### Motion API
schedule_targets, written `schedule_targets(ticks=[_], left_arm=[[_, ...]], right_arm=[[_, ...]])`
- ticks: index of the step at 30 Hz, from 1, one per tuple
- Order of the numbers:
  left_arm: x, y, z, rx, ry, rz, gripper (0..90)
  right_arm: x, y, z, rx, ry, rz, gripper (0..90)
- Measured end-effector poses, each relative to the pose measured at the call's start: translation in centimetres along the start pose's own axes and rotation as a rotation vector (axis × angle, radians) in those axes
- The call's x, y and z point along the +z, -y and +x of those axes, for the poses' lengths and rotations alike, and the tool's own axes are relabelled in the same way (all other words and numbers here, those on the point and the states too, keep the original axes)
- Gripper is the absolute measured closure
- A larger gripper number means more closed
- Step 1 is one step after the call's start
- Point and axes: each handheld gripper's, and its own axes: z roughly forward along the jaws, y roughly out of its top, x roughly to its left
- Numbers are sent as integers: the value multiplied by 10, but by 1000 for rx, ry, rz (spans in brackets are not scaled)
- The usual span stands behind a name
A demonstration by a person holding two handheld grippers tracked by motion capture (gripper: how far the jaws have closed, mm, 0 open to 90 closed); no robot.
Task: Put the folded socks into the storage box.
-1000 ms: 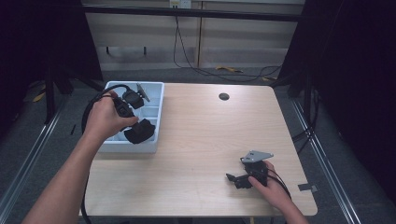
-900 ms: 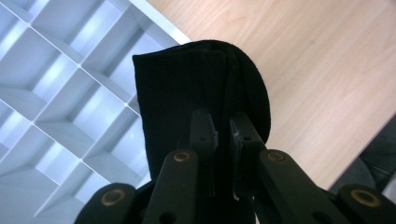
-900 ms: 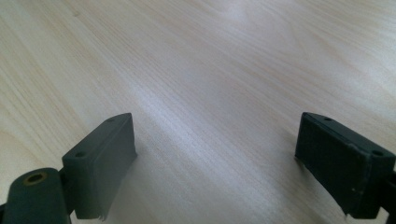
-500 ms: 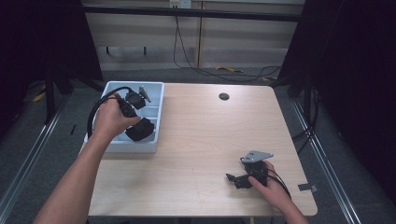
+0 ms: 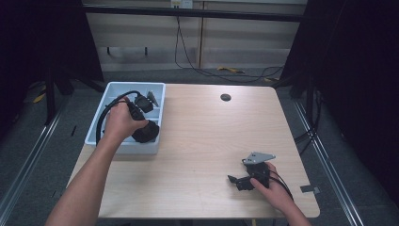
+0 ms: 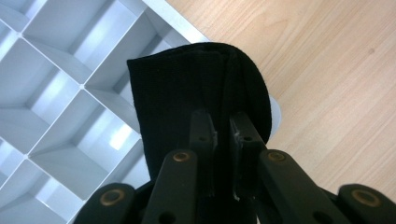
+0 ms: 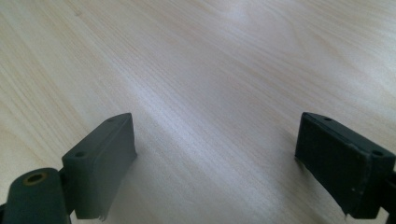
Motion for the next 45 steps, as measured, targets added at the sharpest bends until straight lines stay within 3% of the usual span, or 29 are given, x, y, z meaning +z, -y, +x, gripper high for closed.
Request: schedule_targets(ticks=[10, 17, 28, 33, 36, 40, 45], left_arm=[[11, 6, 7, -51, 53, -14, 821], [16, 5, 8, -67, 54, -1, 823], [26, 9, 12, -112, 68, -24, 821], [22, 10, 12, -119, 54, -49, 742], [17, 12, 13, -122, 73, -66, 692], [7, 12, 13, -127, 52, -84, 605], [-5, 10, 13, -125, 47, -100, 570]], right_arm=[[0, 0, 0, 0, -1, 0, 113], [0, 0, 0, -1, 0, 0, 114], [0, 0, 0, 2, -2, 2, 113], [0, 0, 0, -1, -1, 0, 113], [0, 0, 0, 0, -1, 0, 113], [0, 0, 0, -1, -1, 0, 113], [0, 0, 0, -1, -1, 0, 113]])
